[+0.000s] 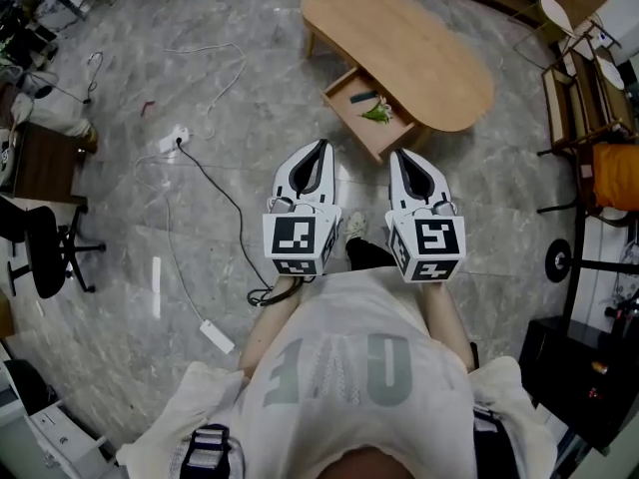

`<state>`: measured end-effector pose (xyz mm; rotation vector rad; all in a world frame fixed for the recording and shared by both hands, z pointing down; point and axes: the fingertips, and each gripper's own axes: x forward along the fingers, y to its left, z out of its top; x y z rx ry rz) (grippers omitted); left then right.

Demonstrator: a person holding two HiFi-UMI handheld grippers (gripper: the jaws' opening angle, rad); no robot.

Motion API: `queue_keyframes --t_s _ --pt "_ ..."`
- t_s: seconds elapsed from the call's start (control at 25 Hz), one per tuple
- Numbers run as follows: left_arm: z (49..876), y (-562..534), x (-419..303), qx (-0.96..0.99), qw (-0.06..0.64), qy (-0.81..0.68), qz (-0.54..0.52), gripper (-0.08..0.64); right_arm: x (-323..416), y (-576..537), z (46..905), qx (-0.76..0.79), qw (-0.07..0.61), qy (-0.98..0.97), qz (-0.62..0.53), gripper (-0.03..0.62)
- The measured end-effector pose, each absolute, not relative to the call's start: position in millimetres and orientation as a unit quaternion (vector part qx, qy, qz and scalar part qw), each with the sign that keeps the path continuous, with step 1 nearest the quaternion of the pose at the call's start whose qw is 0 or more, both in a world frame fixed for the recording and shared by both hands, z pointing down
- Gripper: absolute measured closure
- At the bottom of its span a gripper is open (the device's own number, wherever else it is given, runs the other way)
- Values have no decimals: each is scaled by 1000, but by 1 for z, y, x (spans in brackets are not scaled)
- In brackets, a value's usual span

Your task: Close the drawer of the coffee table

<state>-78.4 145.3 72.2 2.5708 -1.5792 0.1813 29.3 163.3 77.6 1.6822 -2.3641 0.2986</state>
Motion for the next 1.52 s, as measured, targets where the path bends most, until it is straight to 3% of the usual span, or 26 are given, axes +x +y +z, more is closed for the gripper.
queue_keyframes --t_s 0.48,1.16,1.52 --pt "47 -19 -43 846 48 -528 55 551 45 -5 69 547 123 -824 84 588" --pt "33 -88 -36 875 30 -479 54 552 38 -68 48 567 96 -815 69 587" --pt "90 -122 -45 876 81 -470 70 552 27 -109 106 549 106 -821 112 588"
